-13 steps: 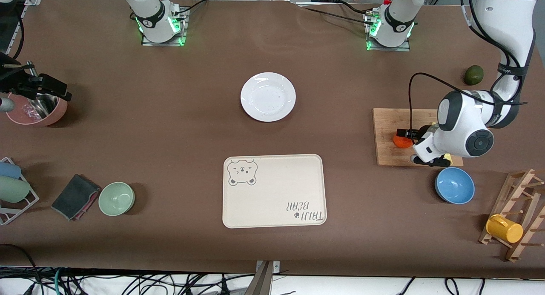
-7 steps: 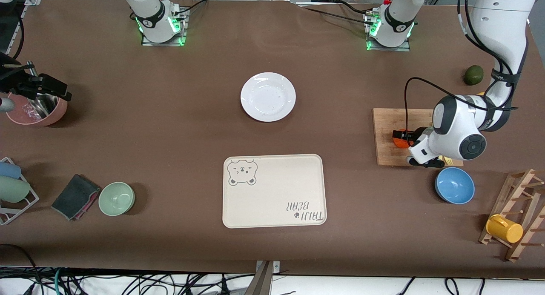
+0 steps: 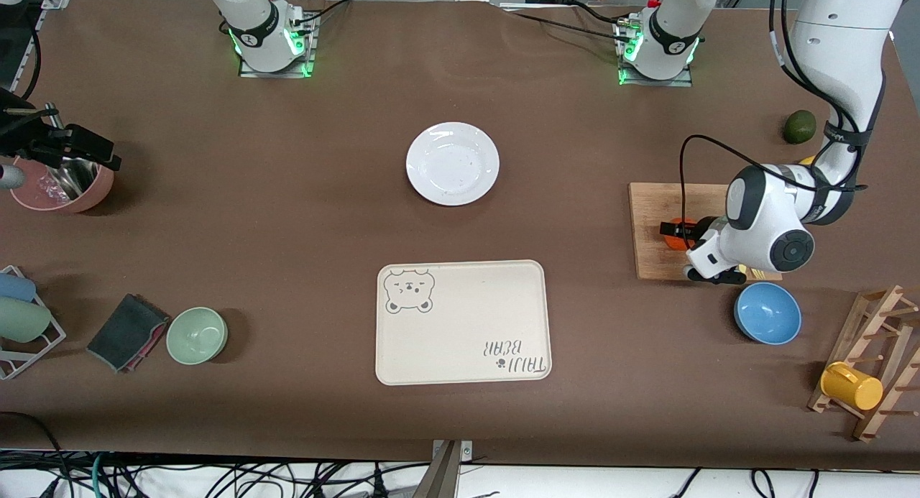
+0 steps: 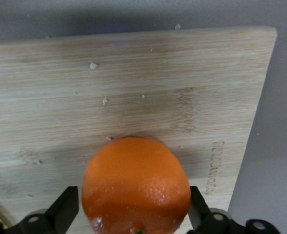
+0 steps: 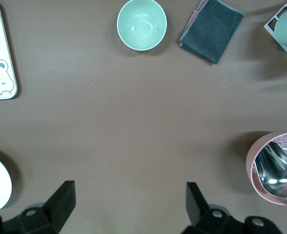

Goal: Place orange and plate with both arms
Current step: 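Lower the left gripper and close it on the orange, then carry the orange with the left gripper over the white plate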

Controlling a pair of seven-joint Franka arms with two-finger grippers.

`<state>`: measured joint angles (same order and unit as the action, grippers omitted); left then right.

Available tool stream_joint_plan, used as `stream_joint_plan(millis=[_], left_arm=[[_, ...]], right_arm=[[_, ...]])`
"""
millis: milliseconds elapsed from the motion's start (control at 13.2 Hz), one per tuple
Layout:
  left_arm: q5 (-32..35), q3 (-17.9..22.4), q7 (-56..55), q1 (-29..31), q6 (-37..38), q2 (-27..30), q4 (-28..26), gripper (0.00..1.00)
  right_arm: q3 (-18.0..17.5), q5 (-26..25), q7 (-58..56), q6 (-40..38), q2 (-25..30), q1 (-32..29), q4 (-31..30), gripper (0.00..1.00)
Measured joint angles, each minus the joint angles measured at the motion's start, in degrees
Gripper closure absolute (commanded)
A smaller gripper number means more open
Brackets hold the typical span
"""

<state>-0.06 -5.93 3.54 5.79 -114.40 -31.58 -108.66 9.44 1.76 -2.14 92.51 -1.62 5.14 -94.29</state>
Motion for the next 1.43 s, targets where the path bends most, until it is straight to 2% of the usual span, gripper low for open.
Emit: stream_joint_plan(millis=[75, 151, 226, 302, 528, 679, 981, 1132, 1434], left_arm=[[0.0, 0.0, 0.0, 0.0, 0.0, -0.2, 0.0, 0.7], [0.0, 0.0, 0.0, 0.1, 0.0, -0.3, 0.1, 0.84], [-0.4, 0.0, 0.0, 0.1, 0.0, -0.3, 0.2, 0.94], [-1.2, 0.0, 0.0, 0.1, 0.0, -0.3, 0.3, 0.99], [-5.7, -0.1, -0.2, -0.2, 0.0, -0.3, 0.8, 0.99], [-9.5, -0.6, -3.0, -2.7, 1.1, -0.3, 2.0, 0.96], [-13.0, -3.6, -9.6, -6.7, 4.6, 0.5, 4.2, 1.0], [-13.4, -7.0, -16.3, -6.5, 5.7, 1.2, 4.4, 1.0], [-13.5, -19.3, -39.1, -7.0, 6.3, 3.3, 4.5, 1.0]], right_arm=[[0.0, 0.0, 0.0, 0.0, 0.0, 0.0, 0.0, 0.0], [0.0, 0.0, 0.0, 0.0, 0.0, 0.0, 0.0, 0.0], [0.0, 0.0, 0.0, 0.0, 0.0, 0.0, 0.0, 0.0], [0.0, 0.0, 0.0, 0.0, 0.0, 0.0, 0.0, 0.0], [0.0, 0.0, 0.0, 0.0, 0.0, 0.0, 0.0, 0.0], [0.0, 0.0, 0.0, 0.0, 0.0, 0.0, 0.0, 0.0], [0.0, 0.0, 0.0, -0.1, 0.0, 0.0, 0.0, 0.0], [0.0, 0.0, 0.0, -0.1, 0.0, 0.0, 0.0, 0.0], [0.0, 0.0, 0.0, -0.1, 0.0, 0.0, 0.0, 0.0]])
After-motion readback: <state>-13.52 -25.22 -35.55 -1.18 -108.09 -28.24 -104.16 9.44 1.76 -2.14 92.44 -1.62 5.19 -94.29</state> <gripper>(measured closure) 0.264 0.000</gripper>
